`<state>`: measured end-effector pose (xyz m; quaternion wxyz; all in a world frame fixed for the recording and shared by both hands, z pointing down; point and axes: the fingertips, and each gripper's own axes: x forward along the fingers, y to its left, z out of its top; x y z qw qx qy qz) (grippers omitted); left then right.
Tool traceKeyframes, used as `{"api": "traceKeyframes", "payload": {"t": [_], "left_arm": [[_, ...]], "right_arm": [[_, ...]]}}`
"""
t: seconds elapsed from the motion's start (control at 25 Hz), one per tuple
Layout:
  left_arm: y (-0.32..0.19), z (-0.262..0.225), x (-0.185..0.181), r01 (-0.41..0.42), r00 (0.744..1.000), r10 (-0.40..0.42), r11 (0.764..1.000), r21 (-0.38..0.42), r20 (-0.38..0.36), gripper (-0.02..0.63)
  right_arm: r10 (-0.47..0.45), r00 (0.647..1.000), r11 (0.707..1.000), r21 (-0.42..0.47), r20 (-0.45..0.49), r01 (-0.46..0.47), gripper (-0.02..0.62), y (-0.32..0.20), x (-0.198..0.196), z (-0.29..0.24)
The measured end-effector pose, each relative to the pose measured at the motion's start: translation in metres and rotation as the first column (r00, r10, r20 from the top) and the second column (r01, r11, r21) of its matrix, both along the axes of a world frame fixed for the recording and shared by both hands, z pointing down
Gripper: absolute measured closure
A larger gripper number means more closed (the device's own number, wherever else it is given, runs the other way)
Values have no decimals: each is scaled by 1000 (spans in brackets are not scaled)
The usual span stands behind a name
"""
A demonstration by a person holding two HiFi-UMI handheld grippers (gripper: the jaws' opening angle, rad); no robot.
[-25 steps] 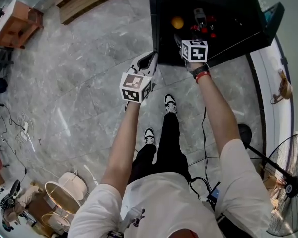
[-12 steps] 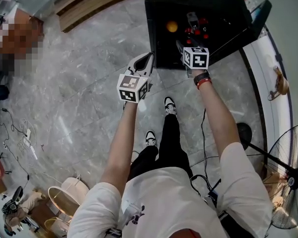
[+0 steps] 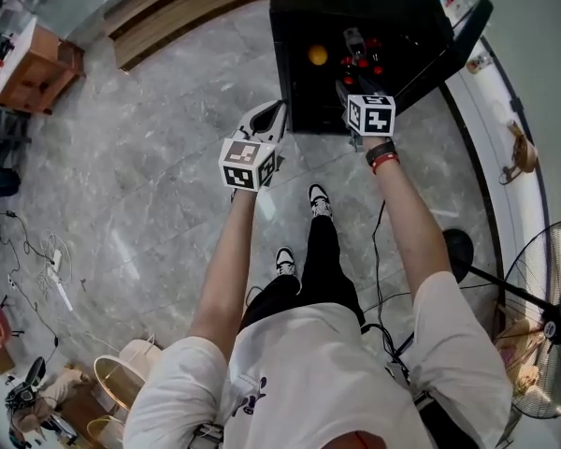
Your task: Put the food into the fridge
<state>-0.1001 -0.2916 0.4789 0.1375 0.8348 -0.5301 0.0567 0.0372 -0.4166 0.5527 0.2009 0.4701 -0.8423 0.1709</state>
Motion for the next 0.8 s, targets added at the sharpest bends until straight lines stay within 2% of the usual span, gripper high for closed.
{"api": "traceKeyframes", "payload": {"t": [0.8], "left_arm": [[46, -50, -6, -13, 1000, 13, 1000, 9, 24, 586]], "right_arm": [[30, 1000, 999, 31, 6, -30, 456, 76, 29, -71]]}}
